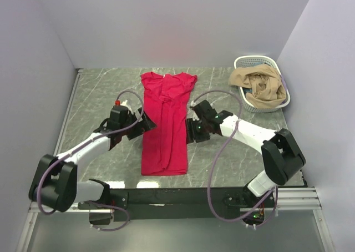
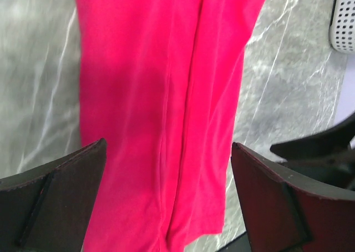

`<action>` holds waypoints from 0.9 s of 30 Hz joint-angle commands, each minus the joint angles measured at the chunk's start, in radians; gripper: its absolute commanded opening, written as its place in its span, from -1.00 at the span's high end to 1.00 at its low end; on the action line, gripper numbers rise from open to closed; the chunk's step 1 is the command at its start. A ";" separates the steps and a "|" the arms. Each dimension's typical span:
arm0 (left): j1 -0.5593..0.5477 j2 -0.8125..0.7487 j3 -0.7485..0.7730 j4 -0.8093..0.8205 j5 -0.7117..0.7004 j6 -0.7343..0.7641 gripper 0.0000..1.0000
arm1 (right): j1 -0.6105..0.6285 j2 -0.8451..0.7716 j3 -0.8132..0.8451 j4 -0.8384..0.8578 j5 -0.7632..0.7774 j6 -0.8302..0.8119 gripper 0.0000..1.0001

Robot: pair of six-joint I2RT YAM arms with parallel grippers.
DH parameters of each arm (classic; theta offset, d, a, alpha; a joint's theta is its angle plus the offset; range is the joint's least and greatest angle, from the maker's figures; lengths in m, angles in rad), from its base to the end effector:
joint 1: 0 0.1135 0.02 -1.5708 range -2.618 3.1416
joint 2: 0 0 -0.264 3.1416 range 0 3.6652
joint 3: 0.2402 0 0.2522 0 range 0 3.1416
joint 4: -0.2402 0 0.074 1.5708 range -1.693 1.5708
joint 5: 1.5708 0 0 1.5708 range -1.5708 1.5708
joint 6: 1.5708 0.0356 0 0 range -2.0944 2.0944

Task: Fold and stack the t-shirts
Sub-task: Fold the tshirt

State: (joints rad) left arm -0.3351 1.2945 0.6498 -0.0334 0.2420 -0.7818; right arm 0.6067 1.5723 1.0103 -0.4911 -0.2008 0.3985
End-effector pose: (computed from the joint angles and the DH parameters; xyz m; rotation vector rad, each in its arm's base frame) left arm 0.2469 -0.0950 0.2001 -0.3905 2.3418 -0.8454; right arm 0.2535 0.1846 0.2031 -0.3552 2.7008 0.5877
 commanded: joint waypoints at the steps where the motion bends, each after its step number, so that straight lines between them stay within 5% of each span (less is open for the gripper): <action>1: -0.039 -0.098 -0.038 -0.028 -0.061 -0.051 -0.99 | 0.103 -0.061 -0.019 -0.016 0.052 0.051 -0.17; 12: -0.176 -0.135 -0.041 -0.204 -0.223 -0.082 -0.99 | 0.309 0.028 0.057 -0.148 0.285 0.140 -0.16; 27: -0.321 -0.035 -0.006 -0.319 -0.360 -0.175 -0.99 | 0.389 0.091 0.086 -0.136 0.298 0.172 -0.16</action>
State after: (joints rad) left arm -0.6292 1.2278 0.6060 -0.3111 -0.0471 -0.9234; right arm 0.9760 1.6562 1.0496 -0.6373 0.0723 0.5522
